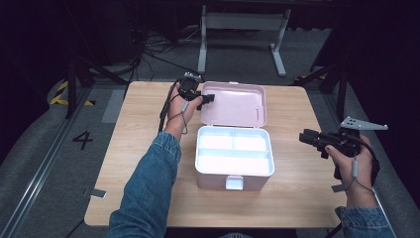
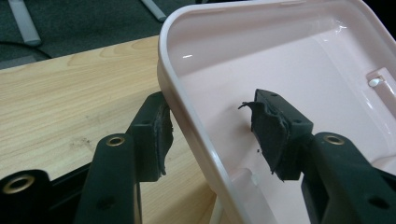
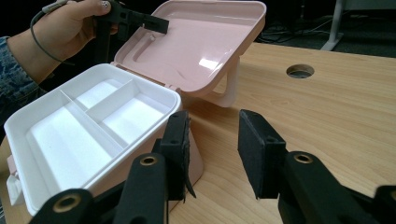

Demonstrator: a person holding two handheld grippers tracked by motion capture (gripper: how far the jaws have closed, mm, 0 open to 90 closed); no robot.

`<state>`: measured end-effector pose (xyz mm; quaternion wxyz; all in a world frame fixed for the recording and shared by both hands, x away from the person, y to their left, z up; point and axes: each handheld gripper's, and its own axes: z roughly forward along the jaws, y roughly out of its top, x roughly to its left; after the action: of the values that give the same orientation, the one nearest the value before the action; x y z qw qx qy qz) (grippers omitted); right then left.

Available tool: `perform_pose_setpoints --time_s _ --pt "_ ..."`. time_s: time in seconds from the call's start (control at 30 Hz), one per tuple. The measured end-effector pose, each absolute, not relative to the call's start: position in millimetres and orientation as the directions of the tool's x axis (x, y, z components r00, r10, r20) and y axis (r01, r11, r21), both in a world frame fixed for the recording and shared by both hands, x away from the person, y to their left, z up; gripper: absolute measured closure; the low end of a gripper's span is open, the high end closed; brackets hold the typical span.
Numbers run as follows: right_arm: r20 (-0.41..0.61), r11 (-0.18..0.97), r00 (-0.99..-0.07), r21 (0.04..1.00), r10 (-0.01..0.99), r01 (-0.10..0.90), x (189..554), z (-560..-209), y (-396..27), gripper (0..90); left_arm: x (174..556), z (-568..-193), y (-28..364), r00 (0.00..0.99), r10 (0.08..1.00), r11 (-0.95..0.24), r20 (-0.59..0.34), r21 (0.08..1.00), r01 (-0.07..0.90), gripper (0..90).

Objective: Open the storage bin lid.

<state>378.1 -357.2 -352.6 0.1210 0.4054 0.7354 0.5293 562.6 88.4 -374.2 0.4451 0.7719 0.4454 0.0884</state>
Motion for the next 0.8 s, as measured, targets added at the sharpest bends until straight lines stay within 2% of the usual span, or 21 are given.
perform_pose_setpoints --time_s 0.67,0.8 --pt "0.246 0.119 -0.642 0.875 0.726 0.47 379.3 -354.3 -355.5 64.3 568.5 -381.9 87.0 0.57 0.777 -0.226 -0.268 0.725 0.65 46.2" --pt "0.246 0.12 -0.642 0.874 0.726 0.47 379.8 -354.6 -355.0 64.3 568.4 -381.8 85.4 0.57 0.79 -0.271 -0.226 0.705 0.655 43.3"
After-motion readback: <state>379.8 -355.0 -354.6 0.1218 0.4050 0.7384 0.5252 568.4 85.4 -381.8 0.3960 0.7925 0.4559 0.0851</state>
